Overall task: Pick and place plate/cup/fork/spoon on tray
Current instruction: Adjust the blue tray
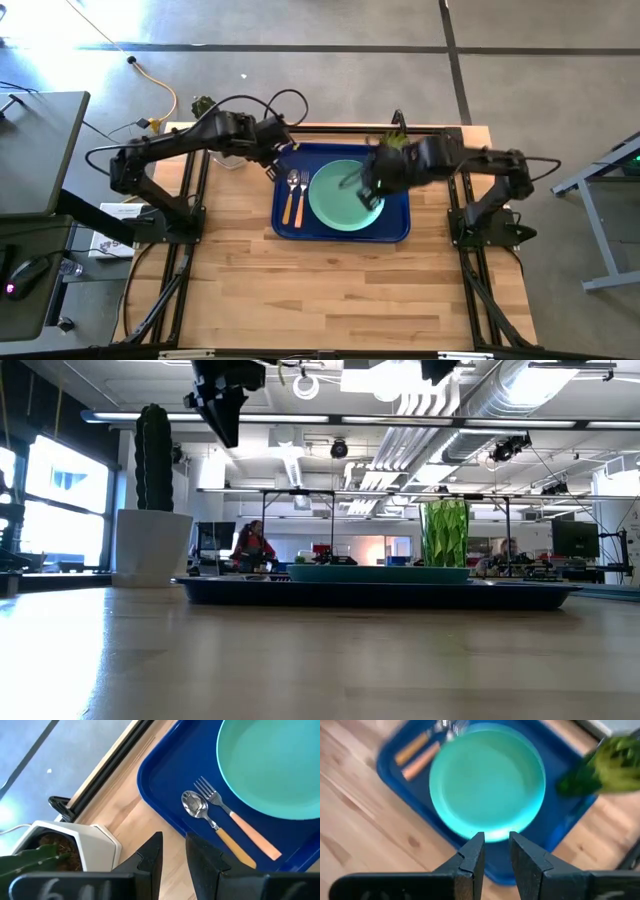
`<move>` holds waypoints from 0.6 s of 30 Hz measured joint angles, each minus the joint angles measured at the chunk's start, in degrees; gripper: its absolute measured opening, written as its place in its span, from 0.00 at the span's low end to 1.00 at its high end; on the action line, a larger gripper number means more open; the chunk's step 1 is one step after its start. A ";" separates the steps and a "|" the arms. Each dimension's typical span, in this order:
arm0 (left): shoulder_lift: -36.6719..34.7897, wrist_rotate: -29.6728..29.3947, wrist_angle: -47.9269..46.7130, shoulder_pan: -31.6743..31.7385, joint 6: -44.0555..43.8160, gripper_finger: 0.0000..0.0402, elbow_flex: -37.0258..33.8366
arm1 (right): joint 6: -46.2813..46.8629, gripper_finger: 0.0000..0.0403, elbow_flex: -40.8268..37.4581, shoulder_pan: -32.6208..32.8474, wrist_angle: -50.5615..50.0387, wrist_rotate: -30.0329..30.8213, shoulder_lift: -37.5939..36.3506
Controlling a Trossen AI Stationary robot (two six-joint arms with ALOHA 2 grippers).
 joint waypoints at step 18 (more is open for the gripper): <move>-4.59 0.02 0.12 0.02 0.98 0.18 -0.02 | 34.54 0.20 -32.21 15.67 8.45 -11.10 -2.98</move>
